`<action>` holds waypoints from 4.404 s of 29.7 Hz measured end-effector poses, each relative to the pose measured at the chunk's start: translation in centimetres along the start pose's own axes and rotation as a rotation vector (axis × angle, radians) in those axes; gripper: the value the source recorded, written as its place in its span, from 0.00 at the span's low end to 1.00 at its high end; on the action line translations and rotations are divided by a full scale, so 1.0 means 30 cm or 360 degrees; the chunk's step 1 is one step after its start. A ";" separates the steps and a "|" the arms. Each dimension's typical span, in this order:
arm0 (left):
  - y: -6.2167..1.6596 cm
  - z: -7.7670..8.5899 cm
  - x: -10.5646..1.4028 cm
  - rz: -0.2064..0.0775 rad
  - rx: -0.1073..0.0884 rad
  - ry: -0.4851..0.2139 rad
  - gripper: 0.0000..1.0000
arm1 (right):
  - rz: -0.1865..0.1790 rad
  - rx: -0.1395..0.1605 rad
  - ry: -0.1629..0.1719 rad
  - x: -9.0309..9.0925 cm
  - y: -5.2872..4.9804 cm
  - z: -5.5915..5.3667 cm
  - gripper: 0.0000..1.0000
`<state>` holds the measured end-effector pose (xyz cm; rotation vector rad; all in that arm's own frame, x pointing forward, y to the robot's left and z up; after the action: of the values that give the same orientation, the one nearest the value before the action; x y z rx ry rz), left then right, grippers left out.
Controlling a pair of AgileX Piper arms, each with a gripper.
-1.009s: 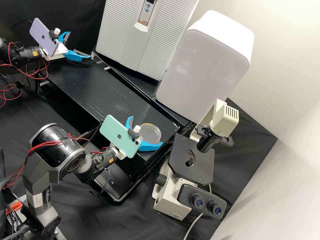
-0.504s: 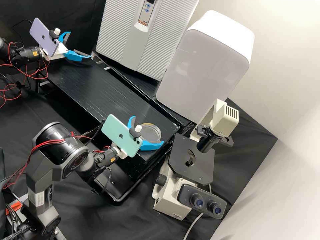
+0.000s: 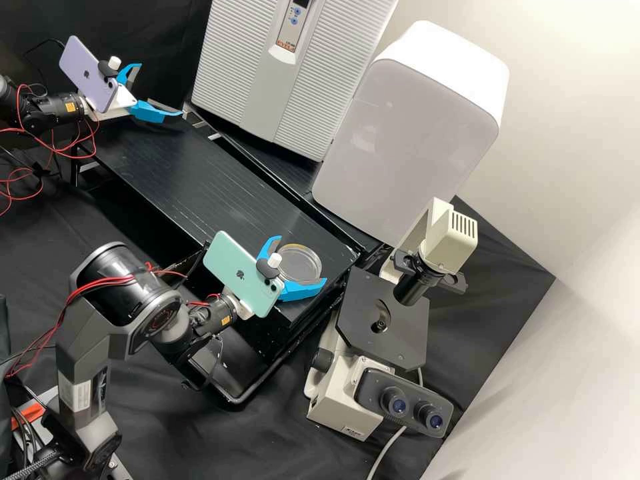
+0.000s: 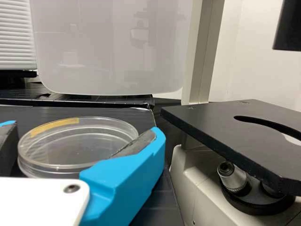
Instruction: Slide the petri dish to the left
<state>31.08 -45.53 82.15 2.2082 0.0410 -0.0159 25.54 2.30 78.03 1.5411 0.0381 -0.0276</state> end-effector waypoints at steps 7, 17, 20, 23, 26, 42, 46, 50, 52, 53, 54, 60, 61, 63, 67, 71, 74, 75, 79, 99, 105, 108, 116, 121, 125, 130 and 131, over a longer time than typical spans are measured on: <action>0.000 0.000 0.000 0.0000 0.0000 0.0000 1.00 | 0.0005 0.0007 -0.0003 0.001 -0.001 -0.003 0.00; 0.000 0.000 0.000 0.0000 0.0000 0.0000 1.00 | -0.0031 0.0036 0.0026 0.012 -0.035 -0.051 0.00; 0.000 0.000 0.000 0.0000 0.0000 0.0000 1.00 | -0.0062 0.0026 0.0041 0.019 -0.056 -0.080 0.00; 0.000 0.000 0.000 0.0000 0.0000 0.0000 1.00 | -0.0095 0.0018 0.0066 0.028 -0.079 -0.121 0.00; 0.000 0.000 0.000 0.0000 0.0000 0.0000 1.00 | -0.0115 0.0015 0.0085 0.040 -0.095 -0.174 0.00; 0.000 0.000 0.000 0.0000 0.0000 0.0000 1.00 | -0.0340 -0.0076 0.0197 0.081 -0.261 -0.438 0.00; 0.000 0.000 0.000 0.0000 0.0000 0.0000 1.00 | -0.0413 -0.0133 0.0265 0.070 -0.300 -0.512 0.00; 0.000 0.000 0.000 0.0000 0.0000 0.0000 1.00 | -0.0447 -0.0169 0.0298 0.064 -0.315 -0.568 0.00; 0.000 0.000 0.000 0.0000 0.0000 0.0000 1.00 | -0.0430 -0.0170 0.0309 0.067 -0.315 -0.602 0.00; 0.000 0.000 0.000 0.0000 0.0000 0.0000 1.00 | -0.0427 -0.0178 0.0307 0.070 -0.317 -0.609 0.00; 0.000 0.000 0.000 0.0000 0.0000 0.0000 1.00 | -0.0416 -0.0166 0.0311 0.071 -0.316 -0.627 0.00; 0.000 0.000 0.000 0.0000 0.0000 0.0000 1.00 | -0.0438 -0.0187 0.0345 0.080 -0.332 -0.710 0.00; 0.000 0.000 0.000 0.0000 0.0000 0.0000 1.00 | -0.0442 -0.0191 0.0352 0.081 -0.334 -0.717 0.00; 0.000 0.000 0.000 0.0000 0.0000 0.0000 1.00 | -0.0458 -0.0208 0.0373 0.083 -0.341 -0.736 0.00; 0.000 0.000 0.000 0.0000 0.0000 0.0000 1.00 | -0.0509 -0.0208 0.0380 0.086 -0.364 -0.758 0.00; 0.000 0.000 0.000 0.0000 0.0000 0.0000 1.00 | -0.0517 -0.0220 0.0369 0.088 -0.373 -0.755 0.00; 0.000 0.000 0.000 0.0000 0.0000 0.0000 1.00 | -0.0528 -0.0214 0.0354 0.088 -0.381 -0.751 0.00; 0.000 0.000 0.000 0.0000 0.0000 0.0000 1.00 | -0.0540 -0.0218 0.0354 0.087 -0.385 -0.751 0.00; 0.000 0.000 0.000 0.0000 0.0000 0.0000 1.00 | -0.0585 -0.0194 0.0347 0.087 -0.407 -0.760 0.00; 0.000 0.000 0.000 0.0000 0.0000 0.0000 1.00 | -0.0722 -0.0079 0.0334 0.105 -0.482 -0.819 0.00; 0.000 0.000 0.000 0.0000 0.0000 0.0000 1.00 | -0.0721 -0.0106 0.0335 0.110 -0.490 -0.819 0.00; 0.000 0.000 0.000 0.0000 0.0000 0.0000 1.00 | -0.0719 -0.0116 0.0338 0.114 -0.494 -0.822 1.00; 0.000 0.000 0.000 0.0000 0.0000 0.0000 1.00 | -0.0724 -0.0185 0.0369 0.101 -0.502 -0.830 1.00; 0.000 0.000 0.000 0.0000 0.0000 0.0000 1.00 | -0.0728 -0.0188 0.0372 0.097 -0.506 -0.831 1.00; 0.000 0.000 0.000 0.0000 0.0000 0.0000 1.00 | -0.0724 -0.0199 0.0371 0.095 -0.508 -0.825 1.00; 0.000 0.000 0.000 0.0000 0.0000 0.0000 1.00 | -0.0707 -0.0233 0.0386 0.077 -0.503 -0.810 1.00; 0.000 0.000 0.000 0.0000 0.0000 0.0000 1.00 | -0.0705 -0.0238 0.0395 0.070 -0.497 -0.810 1.00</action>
<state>31.08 -45.53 82.15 2.2082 0.0410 -0.0159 26.84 26.17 62.33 1.3537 0.5659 -0.1810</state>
